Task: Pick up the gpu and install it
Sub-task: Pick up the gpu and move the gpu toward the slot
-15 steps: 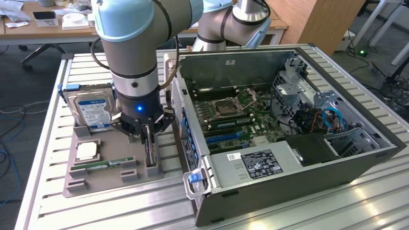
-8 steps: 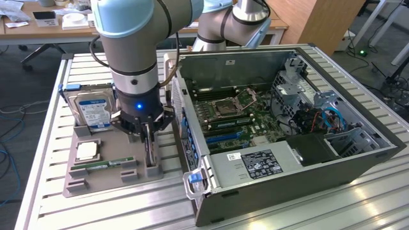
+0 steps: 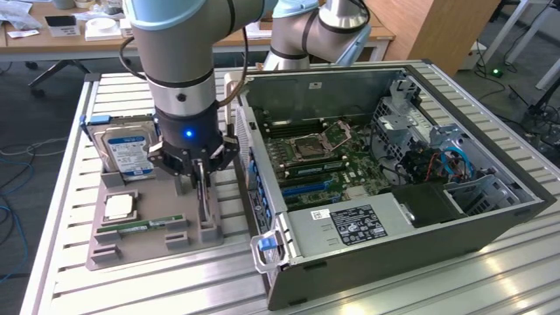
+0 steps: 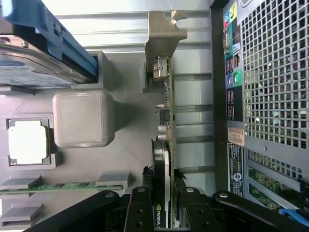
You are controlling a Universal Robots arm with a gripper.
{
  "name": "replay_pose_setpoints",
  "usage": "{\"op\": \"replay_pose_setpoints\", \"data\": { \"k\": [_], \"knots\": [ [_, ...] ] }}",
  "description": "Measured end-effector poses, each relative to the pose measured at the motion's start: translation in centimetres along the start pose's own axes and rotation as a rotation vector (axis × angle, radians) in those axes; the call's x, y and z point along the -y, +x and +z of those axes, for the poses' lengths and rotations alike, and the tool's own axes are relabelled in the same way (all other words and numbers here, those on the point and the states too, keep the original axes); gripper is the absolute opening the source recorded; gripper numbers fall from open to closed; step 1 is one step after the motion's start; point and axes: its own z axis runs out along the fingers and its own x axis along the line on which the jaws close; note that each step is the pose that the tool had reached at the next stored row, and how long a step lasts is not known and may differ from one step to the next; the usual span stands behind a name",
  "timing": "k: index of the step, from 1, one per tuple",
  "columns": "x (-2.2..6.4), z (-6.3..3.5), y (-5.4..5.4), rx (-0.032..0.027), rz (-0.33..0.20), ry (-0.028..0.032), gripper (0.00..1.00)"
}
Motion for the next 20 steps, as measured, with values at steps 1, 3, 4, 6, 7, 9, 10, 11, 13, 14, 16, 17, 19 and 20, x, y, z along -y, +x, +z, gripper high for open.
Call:
{"op": "replay_pose_setpoints", "data": {
  "k": [1,3,4,6,7,9,10,11,13,14,16,17,19,20],
  "knots": [
    [-0.01,-0.30,0.0,0.0000,0.000,0.0000,0.27],
    [-0.04,-0.91,0.0,0.0000,0.000,-0.0001,0.27],
    [-0.05,-1.23,0.0,0.0000,0.000,0.0000,0.27],
    [-0.08,-1.89,0.0,-0.0001,0.000,0.0000,0.27],
    [-0.10,-2.23,-0.1,0.0000,0.000,0.0000,0.27],
    [-0.13,-2.87,-0.1,-0.0001,0.000,0.0001,0.27],
    [-0.14,-3.20,-0.1,0.0000,0.000,0.0000,0.27],
    [-0.16,-3.51,-0.1,-0.0001,0.000,0.0000,0.27],
    [-0.18,-4.10,-0.1,-0.0001,0.000,0.0000,0.27],
    [-0.19,-4.35,-0.1,-0.0001,0.000,0.0000,0.27],
    [-0.22,-4.84,-0.1,0.0000,0.000,-0.0001,0.27],
    [-0.23,-5.12,-0.1,0.0000,0.000,0.0000,0.27],
    [-0.25,-5.71,-0.1,0.0000,0.000,0.0000,0.27],
    [-0.27,-6.02,-0.1,-0.0001,0.000,0.0001,0.27]
  ]
}}
